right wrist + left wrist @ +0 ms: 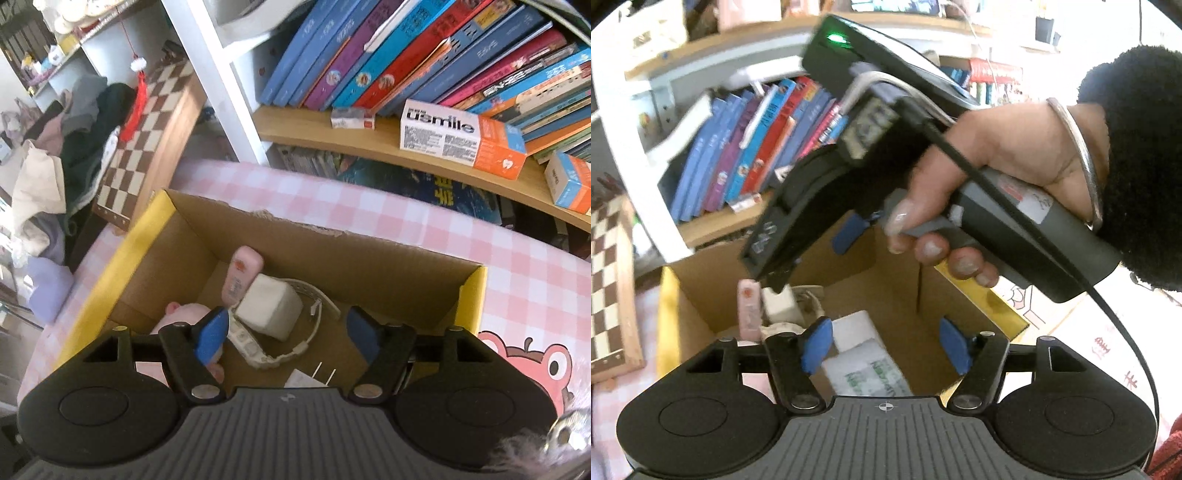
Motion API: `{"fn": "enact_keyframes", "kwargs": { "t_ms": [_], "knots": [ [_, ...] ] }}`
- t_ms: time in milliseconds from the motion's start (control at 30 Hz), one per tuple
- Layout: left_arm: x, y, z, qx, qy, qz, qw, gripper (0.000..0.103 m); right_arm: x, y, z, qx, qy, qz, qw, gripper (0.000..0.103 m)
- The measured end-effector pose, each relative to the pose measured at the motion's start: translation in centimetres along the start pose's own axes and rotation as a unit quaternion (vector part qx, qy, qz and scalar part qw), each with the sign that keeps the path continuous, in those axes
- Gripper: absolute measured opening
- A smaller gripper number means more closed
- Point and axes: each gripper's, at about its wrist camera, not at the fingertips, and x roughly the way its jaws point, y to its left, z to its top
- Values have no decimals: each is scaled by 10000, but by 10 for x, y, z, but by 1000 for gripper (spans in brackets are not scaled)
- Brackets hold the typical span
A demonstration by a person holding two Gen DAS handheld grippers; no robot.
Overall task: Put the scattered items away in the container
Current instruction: 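Open the left gripper to drop the tape roll into the box, then move the left gripper to the grey toy car while the right approaches the white charger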
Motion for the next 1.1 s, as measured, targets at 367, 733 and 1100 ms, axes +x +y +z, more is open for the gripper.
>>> {"fn": "enact_keyframes", "kwargs": {
  "t_ms": [367, 733, 1100],
  "knots": [
    [-54, 11, -5, -341, -576, 306, 9973, 67, -50, 12, -19, 211, -532, -64, 9983, 70],
    [-106, 8, -27, -410, -979, 489, 9931, 75, -114, 56, -60, -28, -1226, -54, 9924, 70],
    [-138, 15, -66, -512, -1022, 887, 9895, 81, -159, 88, -125, -297, -2005, -612, 9773, 71]
  ]
}}
